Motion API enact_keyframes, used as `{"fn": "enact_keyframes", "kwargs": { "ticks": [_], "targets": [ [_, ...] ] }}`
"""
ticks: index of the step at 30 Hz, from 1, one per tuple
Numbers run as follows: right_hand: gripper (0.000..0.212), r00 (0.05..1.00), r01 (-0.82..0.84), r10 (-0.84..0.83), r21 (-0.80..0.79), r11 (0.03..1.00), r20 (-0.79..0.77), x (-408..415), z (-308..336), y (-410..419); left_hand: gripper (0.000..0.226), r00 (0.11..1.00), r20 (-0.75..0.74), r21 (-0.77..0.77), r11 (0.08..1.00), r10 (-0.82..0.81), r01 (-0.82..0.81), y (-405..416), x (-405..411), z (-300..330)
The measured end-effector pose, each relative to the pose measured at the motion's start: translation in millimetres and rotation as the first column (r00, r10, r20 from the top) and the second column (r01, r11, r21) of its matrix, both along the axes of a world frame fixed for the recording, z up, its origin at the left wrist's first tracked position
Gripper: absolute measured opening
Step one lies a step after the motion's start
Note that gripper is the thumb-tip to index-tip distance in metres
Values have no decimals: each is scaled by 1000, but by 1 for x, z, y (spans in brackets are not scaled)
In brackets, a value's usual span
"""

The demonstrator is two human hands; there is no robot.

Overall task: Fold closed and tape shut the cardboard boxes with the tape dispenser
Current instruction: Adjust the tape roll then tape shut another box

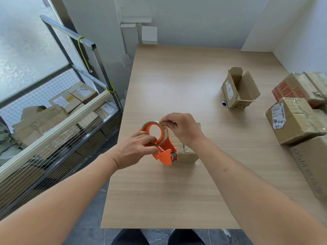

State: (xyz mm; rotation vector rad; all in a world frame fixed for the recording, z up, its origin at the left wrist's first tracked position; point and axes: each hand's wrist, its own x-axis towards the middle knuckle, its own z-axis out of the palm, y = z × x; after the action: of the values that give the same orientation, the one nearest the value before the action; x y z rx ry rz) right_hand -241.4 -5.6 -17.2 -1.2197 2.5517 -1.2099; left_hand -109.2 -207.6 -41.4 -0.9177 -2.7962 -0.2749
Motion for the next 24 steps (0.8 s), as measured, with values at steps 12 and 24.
{"fn": "enact_keyframes", "kwargs": {
  "ticks": [12,24],
  "targets": [
    [9,894,307,-281,-19,952,348,26,-22,19,15,975,167,101,981,146,-165,-17,12,-10],
    [21,862,370,-309,-82,926,402,36,-14,26,19,954,232,186,954,189,-234,-8,14,-2]
  ]
}}
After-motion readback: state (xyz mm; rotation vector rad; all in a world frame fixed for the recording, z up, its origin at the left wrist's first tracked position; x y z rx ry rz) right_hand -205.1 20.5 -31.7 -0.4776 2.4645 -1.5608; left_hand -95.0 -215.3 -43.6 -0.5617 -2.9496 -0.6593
